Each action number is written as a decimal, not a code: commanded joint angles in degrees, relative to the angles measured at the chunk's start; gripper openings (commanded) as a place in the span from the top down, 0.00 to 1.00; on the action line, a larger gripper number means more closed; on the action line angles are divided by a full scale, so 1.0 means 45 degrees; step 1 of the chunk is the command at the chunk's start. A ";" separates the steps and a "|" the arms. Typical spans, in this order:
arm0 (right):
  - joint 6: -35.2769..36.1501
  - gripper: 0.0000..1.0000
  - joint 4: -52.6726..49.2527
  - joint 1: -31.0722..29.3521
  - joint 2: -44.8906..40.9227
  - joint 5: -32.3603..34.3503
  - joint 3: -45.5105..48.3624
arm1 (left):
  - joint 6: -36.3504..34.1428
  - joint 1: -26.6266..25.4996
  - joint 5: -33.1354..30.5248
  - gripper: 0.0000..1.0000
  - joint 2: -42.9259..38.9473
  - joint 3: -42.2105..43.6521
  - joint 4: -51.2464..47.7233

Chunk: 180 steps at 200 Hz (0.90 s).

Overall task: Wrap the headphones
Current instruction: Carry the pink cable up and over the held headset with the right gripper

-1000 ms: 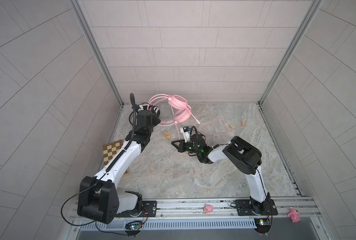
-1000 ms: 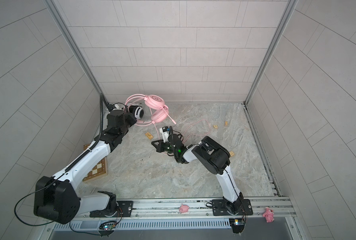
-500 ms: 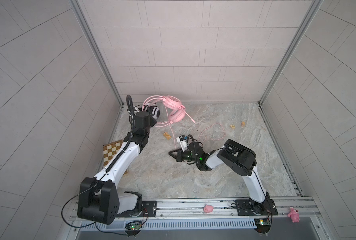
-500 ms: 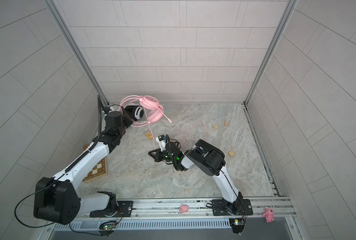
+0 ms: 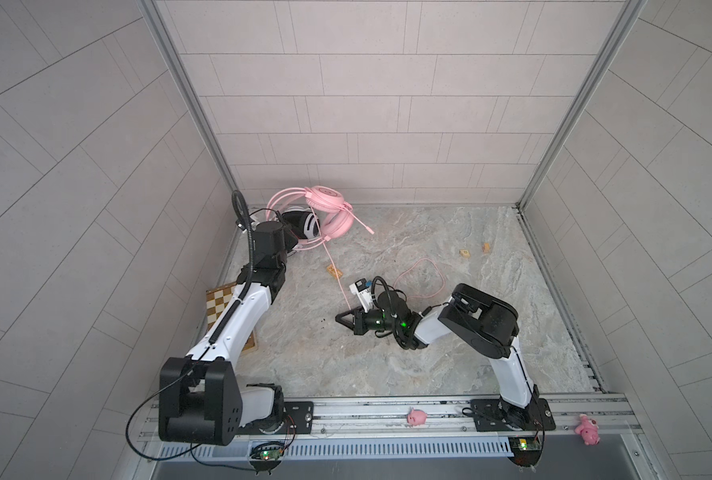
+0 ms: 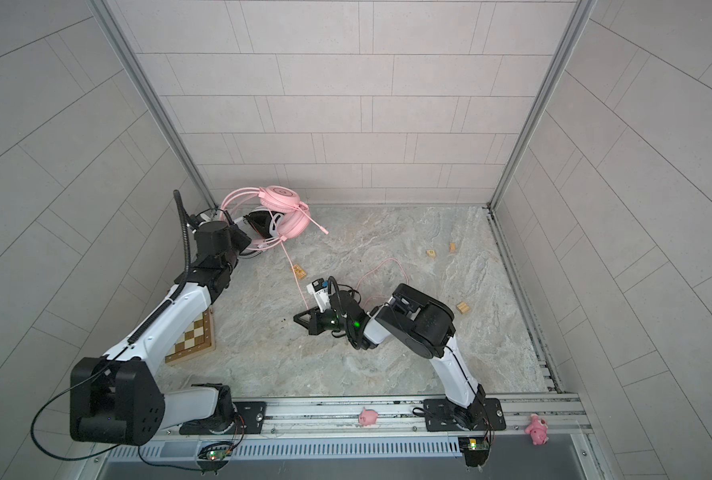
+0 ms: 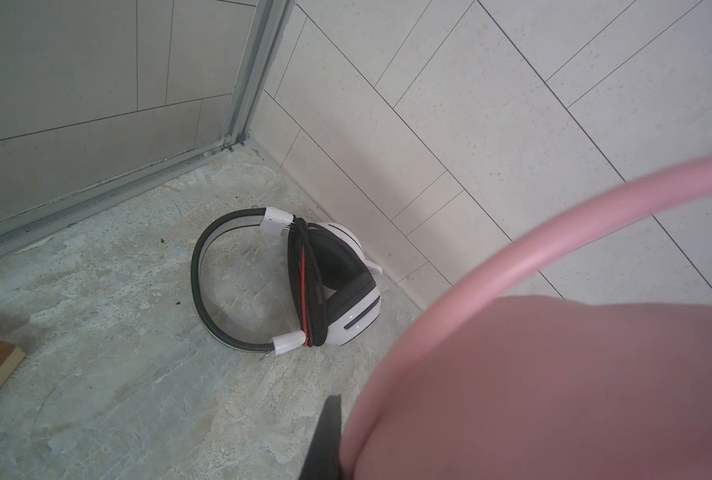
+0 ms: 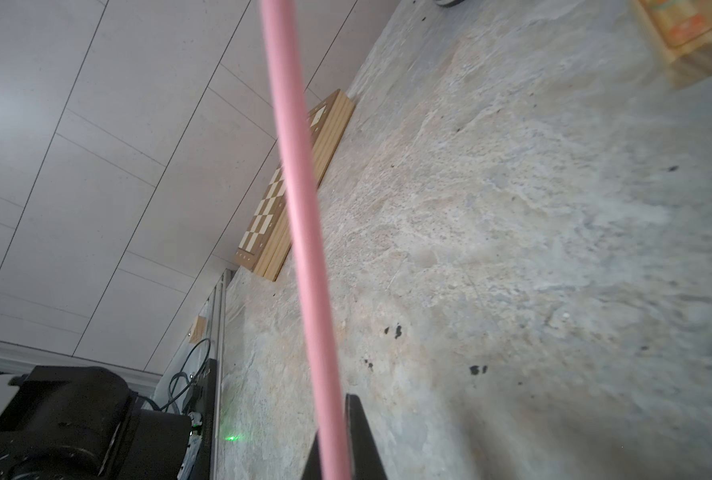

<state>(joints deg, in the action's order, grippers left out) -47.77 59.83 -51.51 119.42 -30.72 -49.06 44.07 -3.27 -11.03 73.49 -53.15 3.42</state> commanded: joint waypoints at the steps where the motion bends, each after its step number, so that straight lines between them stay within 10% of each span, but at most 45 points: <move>1: 0.0271 0.93 -0.0204 -0.0377 -0.0697 -0.0324 0.0366 | 0.0670 0.0426 0.0224 1.00 -0.0509 0.0156 0.2344; 113: 0.6127 0.99 -1.0935 -0.0755 -0.6977 0.1574 -0.2085 | -0.1575 -0.0256 -0.0208 1.00 0.0517 -0.0952 0.0284; 180: 0.7361 0.99 -1.4349 0.0751 -0.8522 0.1825 -0.4709 | -0.4611 -0.2790 -0.2055 1.00 0.1119 -0.1716 -0.0580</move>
<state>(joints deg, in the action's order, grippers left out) -18.63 3.88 -50.65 82.83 -23.31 -67.40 29.54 -12.38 -15.14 78.41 -57.17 -0.64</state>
